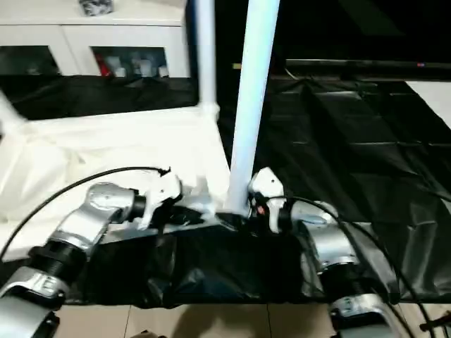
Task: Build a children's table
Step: Rotate leg to tighten
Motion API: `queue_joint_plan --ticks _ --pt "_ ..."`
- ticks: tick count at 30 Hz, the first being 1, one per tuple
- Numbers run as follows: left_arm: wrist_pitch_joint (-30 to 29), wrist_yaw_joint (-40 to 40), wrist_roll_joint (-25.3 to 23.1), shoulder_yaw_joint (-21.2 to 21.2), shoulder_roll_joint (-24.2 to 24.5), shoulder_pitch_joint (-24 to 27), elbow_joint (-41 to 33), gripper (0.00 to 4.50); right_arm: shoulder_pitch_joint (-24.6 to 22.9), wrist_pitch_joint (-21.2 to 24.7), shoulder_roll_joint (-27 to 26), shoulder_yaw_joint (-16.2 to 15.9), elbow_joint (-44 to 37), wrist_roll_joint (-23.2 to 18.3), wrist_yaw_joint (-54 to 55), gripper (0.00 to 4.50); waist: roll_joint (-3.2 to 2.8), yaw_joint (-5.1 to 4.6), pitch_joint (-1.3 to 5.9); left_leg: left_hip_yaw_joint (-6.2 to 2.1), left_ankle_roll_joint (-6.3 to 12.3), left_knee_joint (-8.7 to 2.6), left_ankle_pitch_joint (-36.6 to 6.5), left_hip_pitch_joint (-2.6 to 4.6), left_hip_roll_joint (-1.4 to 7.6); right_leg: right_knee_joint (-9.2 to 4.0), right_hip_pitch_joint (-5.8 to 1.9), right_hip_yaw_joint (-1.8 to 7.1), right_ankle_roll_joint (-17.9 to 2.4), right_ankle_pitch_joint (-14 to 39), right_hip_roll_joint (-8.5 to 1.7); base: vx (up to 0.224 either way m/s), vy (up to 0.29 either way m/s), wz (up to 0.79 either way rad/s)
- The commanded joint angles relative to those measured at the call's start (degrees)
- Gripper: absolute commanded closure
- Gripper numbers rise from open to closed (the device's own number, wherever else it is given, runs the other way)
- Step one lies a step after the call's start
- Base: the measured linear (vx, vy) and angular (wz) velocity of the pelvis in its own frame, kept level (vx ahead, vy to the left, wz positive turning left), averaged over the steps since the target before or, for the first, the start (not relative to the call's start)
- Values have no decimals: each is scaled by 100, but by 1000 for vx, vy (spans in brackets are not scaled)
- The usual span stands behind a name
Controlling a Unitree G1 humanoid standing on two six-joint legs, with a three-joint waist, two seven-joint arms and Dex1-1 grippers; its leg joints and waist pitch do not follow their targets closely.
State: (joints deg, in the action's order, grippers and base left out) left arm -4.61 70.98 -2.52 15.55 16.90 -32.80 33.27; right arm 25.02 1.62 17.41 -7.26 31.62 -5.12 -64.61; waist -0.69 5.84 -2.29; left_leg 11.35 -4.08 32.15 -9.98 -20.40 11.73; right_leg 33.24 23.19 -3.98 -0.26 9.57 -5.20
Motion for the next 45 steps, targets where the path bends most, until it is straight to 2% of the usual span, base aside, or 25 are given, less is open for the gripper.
queue_joint_plan --ticks 1,5,8,12,15,18,19,21,22,23,25,26,27,28,29,32,33,34,36,39,40,41,42,43,45 --pt "88 54 109 80 -95 -58 -128 450 -51 -3 -129 -604 -93 -24 -589 143 107 21 308 -46 412 -330 -1310 41 181 -345 -265 217 -1240 1537 -314 0 0 0" --pt "109 123 128 79 -29 -74 -99 450 -50 9 -43 -715 -123 26 -853 166 112 53 300 -56 324 -344 -1388 52 187 -363 -253 226 -1135 1769 -322 0 0 0" --pt "129 126 151 58 -2 -85 -78 450 -81 10 -3 -805 -172 44 -1011 178 129 68 314 -56 324 -333 -1299 43 182 -343 -263 228 -1132 1647 -323 0 0 0" --pt "143 82 167 27 -24 -69 -69 450 -106 22 -58 -789 -170 24 -982 184 125 76 320 -52 359 -319 -1199 32 174 -323 -268 227 -1169 1508 -320 0 0 0" --pt "145 -277 165 -64 -162 -92 11 450 -142 51 -254 -639 -96 -38 -669 185 114 72 319 -54 356 -318 -1203 29 172 -323 -269 223 -1171 1518 -317 0 0 0" --pt "118 -916 39 -151 -395 -209 204 450 -86 78 -592 -372 155 -8 152 185 106 69 295 -57 299 -336 -1395 43 165 -367 -256 222 -1101 1844 -319 0 0 0" --pt "106 -1007 23 -161 -434 -226 228 450 -69 95 -647 -333 205 8 306 185 114 29 262 -79 167 -360 -1664 73 146 -437 -226 215 -963 2398 -331 0 0 0" --pt "-33 -1764 -130 -233 -734 -358 416 450 69 176 -1012 -90 574 156 1433 185 96 -6 252 -95 39 -373 -1842 126 144 -504 -171 216 -808 2857 -342 -25 -2 0" --pt "-152 -2092 -171 -268 -904 -422 493 450 147 176 -1195 17 755 223 1971 185 100 -48 247 -116 -34 -375 -1951 125 123 -518 -176 193 -709 3122 -338 -57 6 -1" --pt "-192 -2225 -187 -281 -981 -443 517 450 178 185 -1274 54 821 241 2178 185 106 -68 249 -133 -32 -381 -1997 118 116 -551 -186 177 -601 3289 -350 -57 6 -1" --pt "-219 -2410 -217 -299 -1063 -467 549 450 212 229 -1359 88 877 266 2409 185 101 -102 242 -140 4 -387 -2081 122 115 -586 -169 168 -536 3372 -339 0 0 0" --pt "-269 -2797 -301 -286 -1282 -511 608 450 344 406 -1627 192 1090 353 3168 185 72 -110 258 -149 22 -393 -2044 113 118 -580 -183 171 -534 3273 -343 0 0 0" --pt "-314 -2982 -329 -294 -1378 -527 629 450 406 447 -1735 217 1181 417 3507 185 71 -142 256 -158 3 -413 -2035 81 115 -565 -191 165 -554 3163 -327 0 0 0" --pt "-383 -3192 -358 -301 -1502 -546 651 450 500 504 -1895 280 1305 487 3969 185 78 -163 244 -157 -20 -411 -2133 93 105 -580 -171 153 -526 3236 -318 0 0 0" --pt "-393 -3250 -375 -293 -1548 -553 664 450 547 496 -1970 309 1361 525 4150 185 91 -174 253 -148 -5 -388 -2208 131 84 -611 -144 153 -485 3361 -324 0 0 0" --pt "-355 -3305 -421 -305 -1604 -575 723 450 616 324 -2057 343 1465 645 4364 185 98 -193 263 -145 97 -386 -2165 96 74 -622 -146 168 -443 3301 -324 0 0 0" --pt "-343 -3304 -434 -310 -1608 -576 732 450 643 227 -2073 379 1503 614 4346 129 107 -193 266 -145 119 -387 -2143 90 75 -617 -151 173 -447 3255 -329 0 0 0" --pt "-335 -3269 -433 -314 -1596 -570 726 450 656 151 -2070 416 1508 578 4335 115 95 -191 270 -144 154 -390 -2092 80 83 -601 -155 182 -488 3142 -330 0 0 0" --pt "-298 -3070 -391 -295 -1528 -528 664 450 649 140 -2038 483 1436 424 4114 113 101 -190 271 -141 181 -395 -2041 61 88 -582 -168 186 -527 3012 -324 0 0 0" --pt "-188 -2756 -336 -251 -1352 -449 585 450 621 4 -1851 315 1305 525 3864 72 78 -192 276 -133 211 -403 -1963 48 100 -547 -182 202 -652 2718 -319 0 0 0" --pt "-188 -2756 -336 -251 -1352 -449 585 450 621 4 -1851 315 1305 525 3864 72 84 -195 281 -125 213 -400 -1947 46 102 -534 -189 205 -699 2613 -317 0 0 0" --pt "-59 -2366 -268 -203 -1174 -371 491 450 559 -60 -1638 169 1161 537 3403 72 87 -191 281 -126 224 -401 -1926 42 99 -530 -196 205 -718 2576 -317 0 0 0" --pt "-25 -2275 -254 -195 -1135 -354 472 450 545 -87 -1591 144 1134 539 3293 72 89 -176 291 -128 245 -396 -1912 39 100 -521 -213 201 -733 2518 -320 0 0 0" --pt "-7 -2227 -247 -191 -1114 -346 462 450 538 -100 -1567 130 1120 540 3236 72 97 -181 297 -120 293 -394 -1764 7 103 -484 -239 213 -797 2301 -321 0 0 0" --pt "77 -1671 -122 -151 -899 -260 324 450 431 -211 -1283 -7 927 423 2404 72 94 -171 302 -108 354 -378 -1685 7 107 -477 -245 219 -848 2217 -328 0 0 0"
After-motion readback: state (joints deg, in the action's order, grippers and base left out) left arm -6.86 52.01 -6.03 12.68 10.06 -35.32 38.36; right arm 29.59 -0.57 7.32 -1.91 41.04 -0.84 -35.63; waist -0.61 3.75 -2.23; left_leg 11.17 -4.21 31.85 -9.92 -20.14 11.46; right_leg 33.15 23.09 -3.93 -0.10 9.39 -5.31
